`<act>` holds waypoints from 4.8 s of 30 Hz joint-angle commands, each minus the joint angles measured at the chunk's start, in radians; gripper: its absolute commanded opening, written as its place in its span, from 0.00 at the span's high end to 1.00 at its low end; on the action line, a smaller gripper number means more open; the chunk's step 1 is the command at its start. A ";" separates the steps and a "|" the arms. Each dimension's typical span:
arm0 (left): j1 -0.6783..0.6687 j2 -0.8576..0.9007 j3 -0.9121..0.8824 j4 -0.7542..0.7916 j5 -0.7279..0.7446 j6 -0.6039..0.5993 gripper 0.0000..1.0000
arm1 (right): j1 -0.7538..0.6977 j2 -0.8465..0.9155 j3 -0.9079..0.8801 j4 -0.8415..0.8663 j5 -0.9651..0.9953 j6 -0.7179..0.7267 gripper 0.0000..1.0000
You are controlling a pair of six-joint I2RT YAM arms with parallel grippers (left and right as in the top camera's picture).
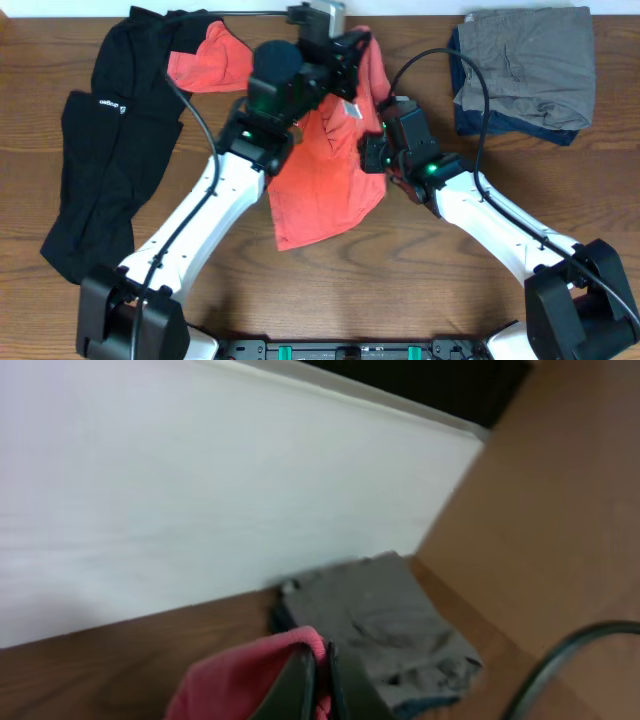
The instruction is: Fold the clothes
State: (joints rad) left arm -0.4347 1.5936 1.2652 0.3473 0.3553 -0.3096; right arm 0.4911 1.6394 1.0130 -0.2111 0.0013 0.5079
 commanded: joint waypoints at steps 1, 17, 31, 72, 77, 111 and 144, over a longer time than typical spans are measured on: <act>0.055 -0.077 0.035 0.009 -0.009 -0.025 0.94 | -0.021 0.003 0.011 0.002 0.056 0.032 0.99; 0.268 -0.356 0.035 -0.058 -0.009 -0.020 0.94 | -0.275 -0.393 0.130 -0.058 -0.040 -0.312 0.99; 0.324 -0.802 0.035 -0.224 -0.003 0.053 0.94 | -0.398 -0.634 0.307 -0.296 -0.251 -0.420 0.99; 0.320 -0.220 0.027 -0.929 0.003 0.197 0.94 | -0.210 0.261 0.309 0.525 -0.084 -0.213 0.01; 0.259 -0.193 0.027 -0.907 0.002 0.340 0.94 | -0.245 0.156 0.309 0.337 -0.123 -0.213 0.01; -0.050 0.384 0.029 -0.388 -0.134 0.535 0.34 | -0.516 -0.066 0.307 -0.382 -0.156 -0.377 0.01; -0.020 0.397 0.029 -0.294 -0.323 0.330 0.94 | -0.516 0.016 0.306 -0.381 -0.173 -0.383 0.05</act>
State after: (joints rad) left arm -0.4767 2.0979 1.2949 0.0635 0.0681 0.0227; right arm -0.0250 1.6455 1.3136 -0.5930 -0.1501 0.1398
